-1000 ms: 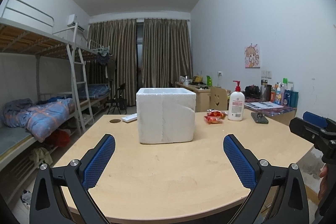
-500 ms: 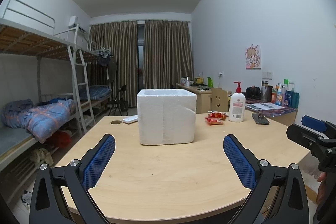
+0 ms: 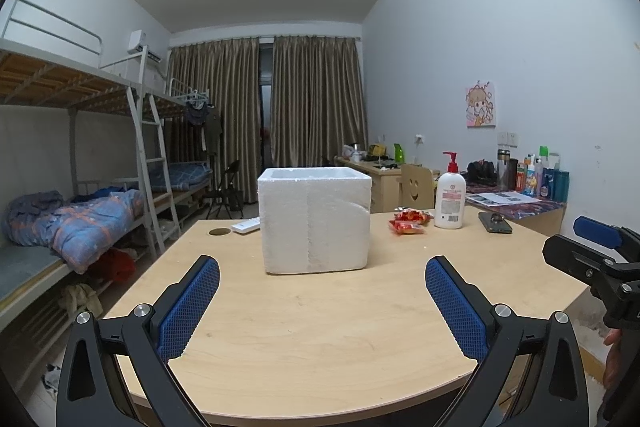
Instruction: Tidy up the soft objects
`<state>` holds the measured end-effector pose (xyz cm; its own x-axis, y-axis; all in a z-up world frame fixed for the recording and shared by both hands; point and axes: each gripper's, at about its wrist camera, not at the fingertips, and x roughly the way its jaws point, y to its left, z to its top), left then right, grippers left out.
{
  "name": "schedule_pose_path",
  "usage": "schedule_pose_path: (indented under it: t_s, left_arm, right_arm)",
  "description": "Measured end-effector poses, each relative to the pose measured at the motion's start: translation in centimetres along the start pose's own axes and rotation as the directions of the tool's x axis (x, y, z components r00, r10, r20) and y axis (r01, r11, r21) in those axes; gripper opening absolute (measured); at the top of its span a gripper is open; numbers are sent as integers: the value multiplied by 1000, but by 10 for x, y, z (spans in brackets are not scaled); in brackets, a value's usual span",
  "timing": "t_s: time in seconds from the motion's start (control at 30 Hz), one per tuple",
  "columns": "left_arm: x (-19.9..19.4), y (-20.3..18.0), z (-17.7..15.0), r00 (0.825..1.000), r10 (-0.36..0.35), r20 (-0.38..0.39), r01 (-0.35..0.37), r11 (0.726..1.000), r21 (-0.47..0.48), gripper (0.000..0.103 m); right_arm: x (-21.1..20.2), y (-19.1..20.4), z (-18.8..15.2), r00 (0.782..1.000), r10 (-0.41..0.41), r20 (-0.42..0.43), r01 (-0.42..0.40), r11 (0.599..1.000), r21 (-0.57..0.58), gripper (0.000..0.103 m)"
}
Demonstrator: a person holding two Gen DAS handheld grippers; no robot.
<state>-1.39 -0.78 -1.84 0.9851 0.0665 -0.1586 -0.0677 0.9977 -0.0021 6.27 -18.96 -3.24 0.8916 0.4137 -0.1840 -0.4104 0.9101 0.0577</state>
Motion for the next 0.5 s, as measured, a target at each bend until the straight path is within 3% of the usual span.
schedule_pose_path:
  t_s: [0.5]
  left_arm:
    - [-1,0,-3,1000,-5,-7,5,1000,11,103]
  right_arm:
    - [1,0,0,1000,0,-7,0,1000,-2,103]
